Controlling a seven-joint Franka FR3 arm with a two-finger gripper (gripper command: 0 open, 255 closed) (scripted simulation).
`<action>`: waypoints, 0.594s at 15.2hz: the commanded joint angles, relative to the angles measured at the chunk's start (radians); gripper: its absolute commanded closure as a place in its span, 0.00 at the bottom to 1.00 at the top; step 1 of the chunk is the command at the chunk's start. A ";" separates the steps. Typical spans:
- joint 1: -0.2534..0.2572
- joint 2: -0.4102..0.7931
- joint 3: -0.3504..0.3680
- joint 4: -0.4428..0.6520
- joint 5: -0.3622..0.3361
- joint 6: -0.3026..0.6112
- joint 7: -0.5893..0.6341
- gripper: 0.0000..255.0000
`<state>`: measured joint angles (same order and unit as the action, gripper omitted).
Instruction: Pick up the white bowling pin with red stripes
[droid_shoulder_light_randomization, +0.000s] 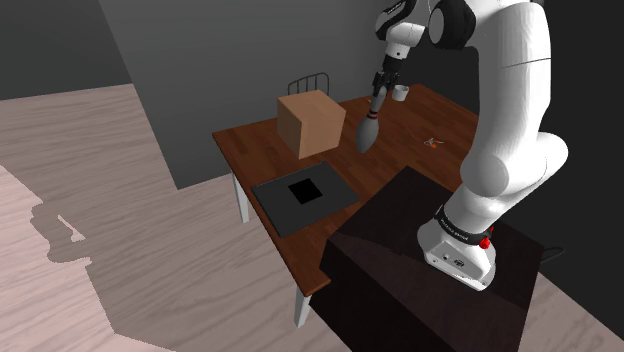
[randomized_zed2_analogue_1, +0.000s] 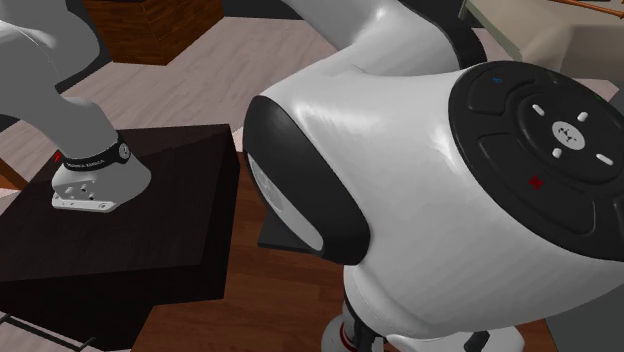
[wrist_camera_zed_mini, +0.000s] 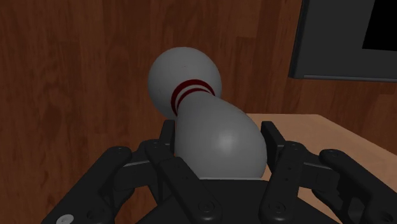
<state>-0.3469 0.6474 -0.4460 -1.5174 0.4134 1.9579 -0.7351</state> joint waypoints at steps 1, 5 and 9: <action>0.000 0.001 0.000 0.000 0.000 0.000 0.000 1.00; 0.000 0.001 0.000 0.000 0.000 0.000 0.000 1.00; 0.001 -0.010 -0.003 0.007 -0.006 -0.017 0.005 1.00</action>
<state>-0.3467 0.6447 -0.4473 -1.5107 0.4103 1.9466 -0.7317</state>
